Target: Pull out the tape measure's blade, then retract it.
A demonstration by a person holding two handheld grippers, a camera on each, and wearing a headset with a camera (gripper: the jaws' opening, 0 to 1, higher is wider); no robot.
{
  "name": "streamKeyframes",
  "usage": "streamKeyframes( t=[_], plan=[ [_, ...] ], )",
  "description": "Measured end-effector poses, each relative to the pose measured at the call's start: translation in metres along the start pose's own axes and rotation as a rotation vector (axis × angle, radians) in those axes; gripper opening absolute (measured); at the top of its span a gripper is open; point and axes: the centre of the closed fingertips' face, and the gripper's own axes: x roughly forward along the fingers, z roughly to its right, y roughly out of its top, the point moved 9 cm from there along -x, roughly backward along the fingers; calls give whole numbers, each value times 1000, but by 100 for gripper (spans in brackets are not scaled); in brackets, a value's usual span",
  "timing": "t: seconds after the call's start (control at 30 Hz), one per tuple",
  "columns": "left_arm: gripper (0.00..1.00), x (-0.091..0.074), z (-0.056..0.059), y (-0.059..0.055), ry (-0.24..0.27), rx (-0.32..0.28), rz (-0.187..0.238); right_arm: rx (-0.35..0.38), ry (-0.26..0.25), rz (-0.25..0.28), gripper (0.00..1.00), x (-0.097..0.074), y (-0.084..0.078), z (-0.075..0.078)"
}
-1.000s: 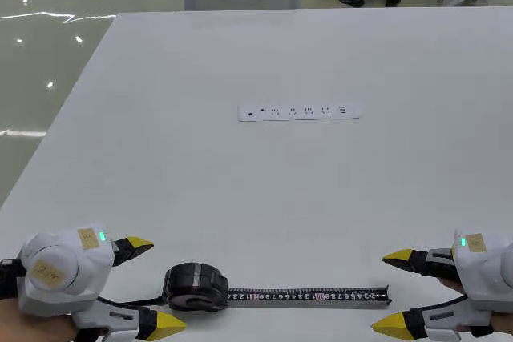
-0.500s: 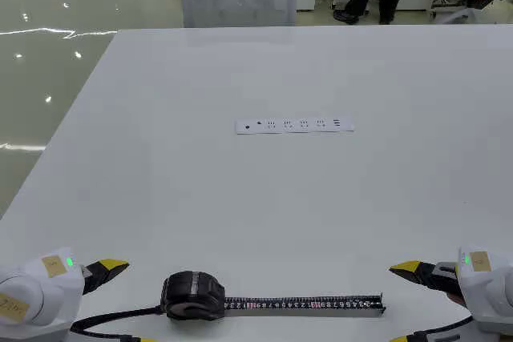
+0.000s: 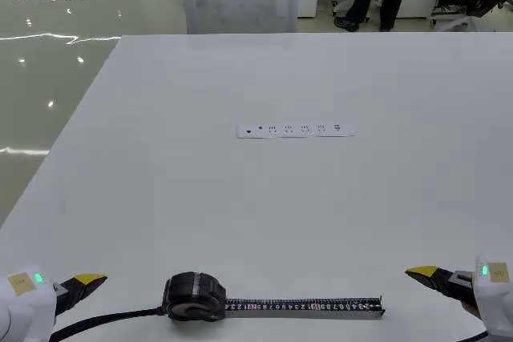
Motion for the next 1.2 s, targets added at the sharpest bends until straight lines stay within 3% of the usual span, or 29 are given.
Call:
streamKeyframes(
  t=[0.57,0.77,1.2],
  plan=[
    [97,-12,11,-13,48,-100,33,88,-69,42,97,-12,-4,-11],
    [97,-16,14,-18,59,-123,45,151,-80,66,99,-18,-8,-16],
    [99,-22,19,-27,67,-168,46,171,-91,48,100,-24,-16,-23]
  ],
)
